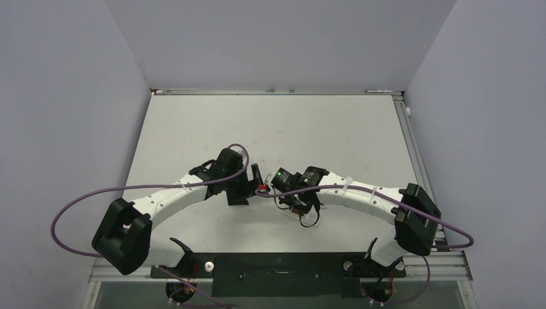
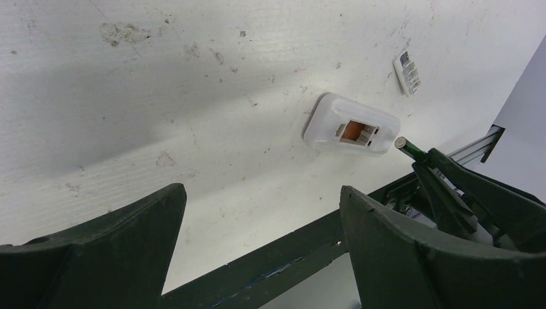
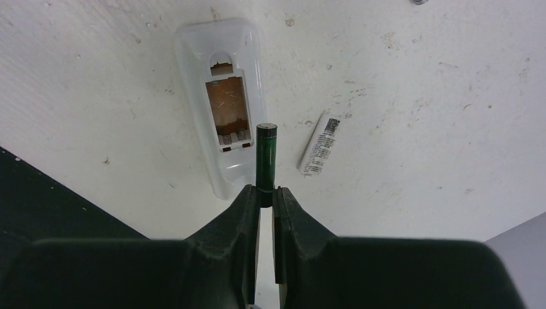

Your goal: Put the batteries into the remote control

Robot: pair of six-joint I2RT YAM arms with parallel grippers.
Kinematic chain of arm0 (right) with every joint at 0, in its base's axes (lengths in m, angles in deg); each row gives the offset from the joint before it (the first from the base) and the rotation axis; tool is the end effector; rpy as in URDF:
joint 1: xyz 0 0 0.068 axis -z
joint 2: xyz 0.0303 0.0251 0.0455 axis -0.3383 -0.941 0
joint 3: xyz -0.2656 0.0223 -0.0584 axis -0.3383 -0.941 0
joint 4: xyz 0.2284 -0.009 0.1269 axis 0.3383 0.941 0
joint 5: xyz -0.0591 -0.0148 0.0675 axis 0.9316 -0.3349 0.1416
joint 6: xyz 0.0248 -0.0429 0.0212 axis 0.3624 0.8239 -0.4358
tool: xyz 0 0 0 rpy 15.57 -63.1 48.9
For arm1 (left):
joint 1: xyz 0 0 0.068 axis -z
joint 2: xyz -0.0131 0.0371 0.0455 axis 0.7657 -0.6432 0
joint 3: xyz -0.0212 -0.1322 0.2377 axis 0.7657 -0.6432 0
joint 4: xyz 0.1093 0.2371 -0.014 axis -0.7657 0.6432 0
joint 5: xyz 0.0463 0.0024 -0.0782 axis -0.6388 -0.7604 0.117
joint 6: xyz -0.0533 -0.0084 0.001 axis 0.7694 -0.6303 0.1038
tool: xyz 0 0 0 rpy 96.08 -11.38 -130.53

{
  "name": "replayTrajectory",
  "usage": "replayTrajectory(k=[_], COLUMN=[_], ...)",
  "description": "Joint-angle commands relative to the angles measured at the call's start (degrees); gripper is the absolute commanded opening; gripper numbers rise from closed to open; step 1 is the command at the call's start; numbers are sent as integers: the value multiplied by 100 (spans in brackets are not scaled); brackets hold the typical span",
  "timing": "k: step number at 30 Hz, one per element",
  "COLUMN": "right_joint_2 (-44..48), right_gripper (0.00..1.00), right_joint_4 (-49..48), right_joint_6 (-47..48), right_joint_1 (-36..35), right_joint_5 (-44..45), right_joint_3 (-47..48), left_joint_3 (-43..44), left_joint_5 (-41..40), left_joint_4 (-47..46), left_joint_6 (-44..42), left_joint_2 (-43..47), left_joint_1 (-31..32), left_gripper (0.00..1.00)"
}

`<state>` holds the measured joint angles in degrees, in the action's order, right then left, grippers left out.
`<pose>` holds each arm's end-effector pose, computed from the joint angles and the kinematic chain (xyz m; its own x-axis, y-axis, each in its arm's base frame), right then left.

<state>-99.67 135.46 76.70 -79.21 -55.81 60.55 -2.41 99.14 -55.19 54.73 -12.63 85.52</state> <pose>0.1471 0.2390 0.2319 -0.4423 -0.8680 -0.2256 -0.8645 0.4796 -0.1505 0.2054 -0.1583 0.2013 -0.9560 -0.2262 -0.1867 -0.0848 0.8226 -0.5623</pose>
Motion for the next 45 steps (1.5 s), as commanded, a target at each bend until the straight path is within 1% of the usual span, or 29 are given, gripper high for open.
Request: replayTrajectory(k=[1,4,25,45], right_joint_2=[-147,-182,-960,-1150], right_gripper=[8,8,8,9], right_joint_4=[94,52,-17,-244], right_joint_6=[333,463,554,841], right_joint_1=[67,65,54,-13], right_joint_5=[-149,-322,-473,-639], right_joint_3=[60,23,42,17], left_joint_3=[174,103,-160,-195], left_joint_5=[133,178,372,445], left_joint_4=[-334,-419,-384,-392], left_joint_6=[-126,-126,-328,-392], left_joint_2=[-109,-139,-31,-47], left_joint_1=[0,-21,-379,-488], left_gripper=[87,86,86,86])
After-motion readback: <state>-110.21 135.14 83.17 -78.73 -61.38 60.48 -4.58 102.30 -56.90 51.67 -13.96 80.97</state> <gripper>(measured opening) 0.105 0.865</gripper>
